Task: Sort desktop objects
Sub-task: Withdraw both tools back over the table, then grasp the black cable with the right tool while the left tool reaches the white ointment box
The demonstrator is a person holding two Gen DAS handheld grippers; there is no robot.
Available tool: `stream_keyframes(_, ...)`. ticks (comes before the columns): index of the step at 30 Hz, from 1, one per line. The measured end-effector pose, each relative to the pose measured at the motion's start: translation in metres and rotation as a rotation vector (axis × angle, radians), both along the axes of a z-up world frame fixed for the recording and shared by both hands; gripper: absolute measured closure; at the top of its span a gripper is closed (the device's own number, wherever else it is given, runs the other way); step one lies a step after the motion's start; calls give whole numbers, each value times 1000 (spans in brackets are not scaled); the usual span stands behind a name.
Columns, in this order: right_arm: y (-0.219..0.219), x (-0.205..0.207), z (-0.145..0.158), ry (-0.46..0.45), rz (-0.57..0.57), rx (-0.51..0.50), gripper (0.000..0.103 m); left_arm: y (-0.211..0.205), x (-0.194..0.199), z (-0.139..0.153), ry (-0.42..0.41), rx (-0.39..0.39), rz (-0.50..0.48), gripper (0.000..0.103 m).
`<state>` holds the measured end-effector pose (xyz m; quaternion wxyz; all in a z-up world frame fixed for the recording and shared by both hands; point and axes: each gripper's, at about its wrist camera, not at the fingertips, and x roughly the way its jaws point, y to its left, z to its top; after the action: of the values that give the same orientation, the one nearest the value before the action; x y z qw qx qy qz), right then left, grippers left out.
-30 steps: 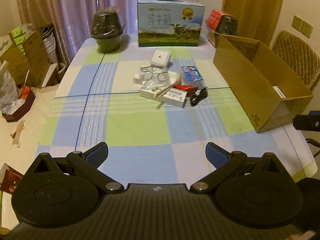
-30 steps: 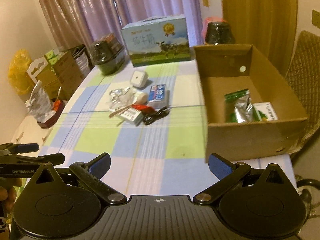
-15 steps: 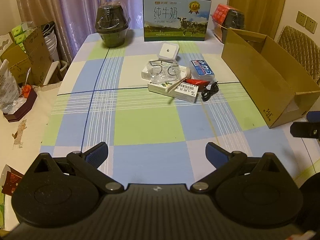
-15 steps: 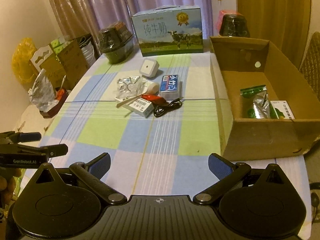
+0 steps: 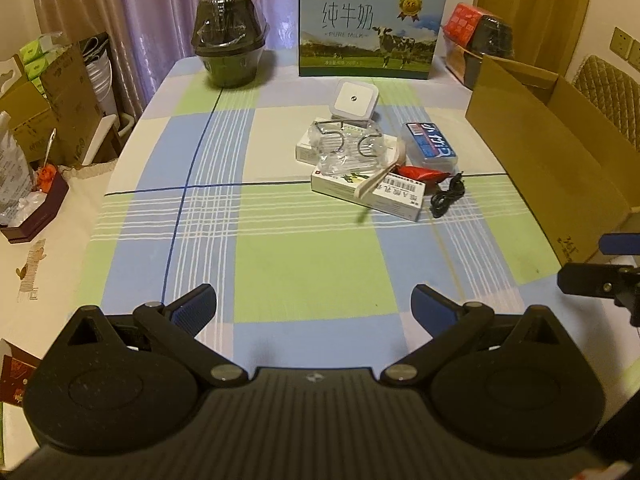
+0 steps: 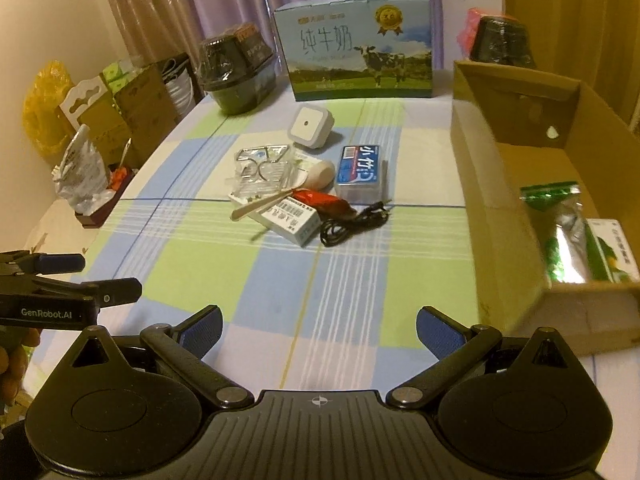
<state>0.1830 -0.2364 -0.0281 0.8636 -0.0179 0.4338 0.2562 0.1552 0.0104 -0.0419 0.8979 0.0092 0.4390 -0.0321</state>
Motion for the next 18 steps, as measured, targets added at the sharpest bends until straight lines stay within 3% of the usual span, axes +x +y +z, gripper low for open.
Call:
stream_keyframes(5,17,23,-17,-23,34,-33,7,3,20,-13,9,17,1,1)
stream_keyframes(13,30,61,-49,-57,-37,-18,34,11,51,-39,12,10,41,1)
stream_keyframes(18,31,83,-65,-77,-97,22,43,11,67,-52,-3,-5,54,1)
